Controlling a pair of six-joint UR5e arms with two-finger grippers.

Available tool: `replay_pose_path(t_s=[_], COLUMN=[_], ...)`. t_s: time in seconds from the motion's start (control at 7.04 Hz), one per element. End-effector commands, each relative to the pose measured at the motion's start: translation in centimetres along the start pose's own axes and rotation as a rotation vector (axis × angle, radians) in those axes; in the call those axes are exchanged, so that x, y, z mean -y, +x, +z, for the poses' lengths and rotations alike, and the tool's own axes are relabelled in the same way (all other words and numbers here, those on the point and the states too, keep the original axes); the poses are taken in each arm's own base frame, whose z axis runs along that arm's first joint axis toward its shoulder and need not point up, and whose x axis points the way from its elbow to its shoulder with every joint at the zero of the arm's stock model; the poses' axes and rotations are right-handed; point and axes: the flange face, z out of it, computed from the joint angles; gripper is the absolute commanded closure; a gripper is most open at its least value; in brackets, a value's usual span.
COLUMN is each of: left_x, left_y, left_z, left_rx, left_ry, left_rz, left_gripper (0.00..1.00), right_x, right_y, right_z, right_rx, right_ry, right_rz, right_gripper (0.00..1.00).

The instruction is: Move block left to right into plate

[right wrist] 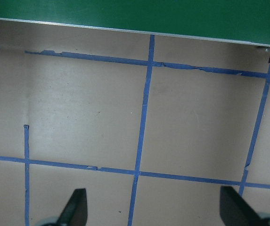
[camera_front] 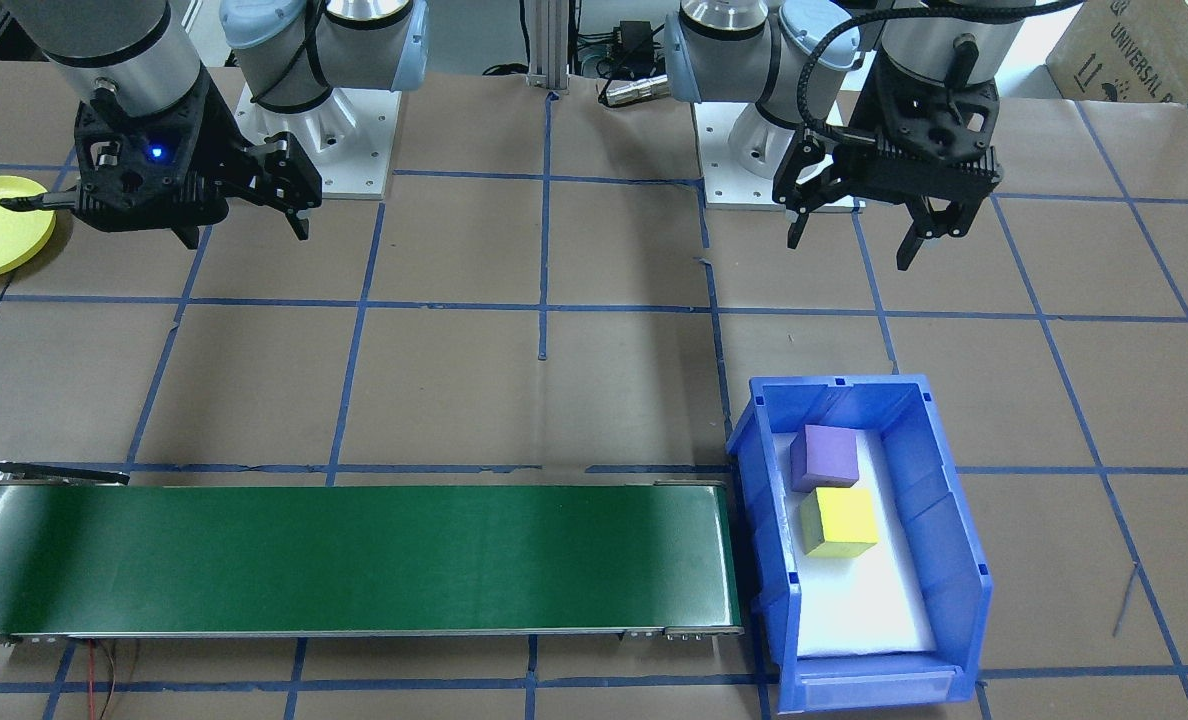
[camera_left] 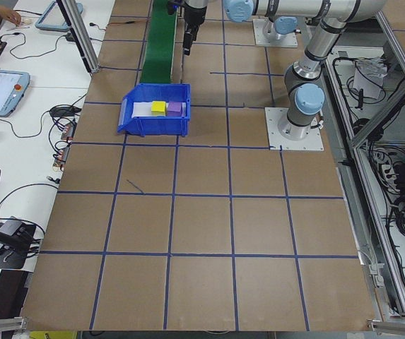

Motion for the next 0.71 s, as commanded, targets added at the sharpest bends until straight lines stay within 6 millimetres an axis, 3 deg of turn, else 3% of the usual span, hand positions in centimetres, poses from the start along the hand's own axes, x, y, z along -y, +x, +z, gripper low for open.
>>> replay_pose_path(t_s=[0.0,0.28,0.57], left_x=[1.5,2.5,5.0], left_y=[-3.4,-9.2,-10.7], left_z=[5.6,10.1,16.1], left_rx=[-0.031,-0.061,-0.07], left_ry=[-0.095,-0.156,-0.177], left_rz=[-0.042,-0.124,-0.138], left_gripper=[0.0,0.0,0.0], right_x=[0.0,0.0,0.0], right_y=[0.0,0.1,0.1], right_z=[0.0,0.0,0.0], right_rx=[0.0,0.0,0.0], right_ry=[-0.001,-0.001,-0.001], right_rz=[0.0,0.0,0.0], right_gripper=[0.0,0.0,0.0])
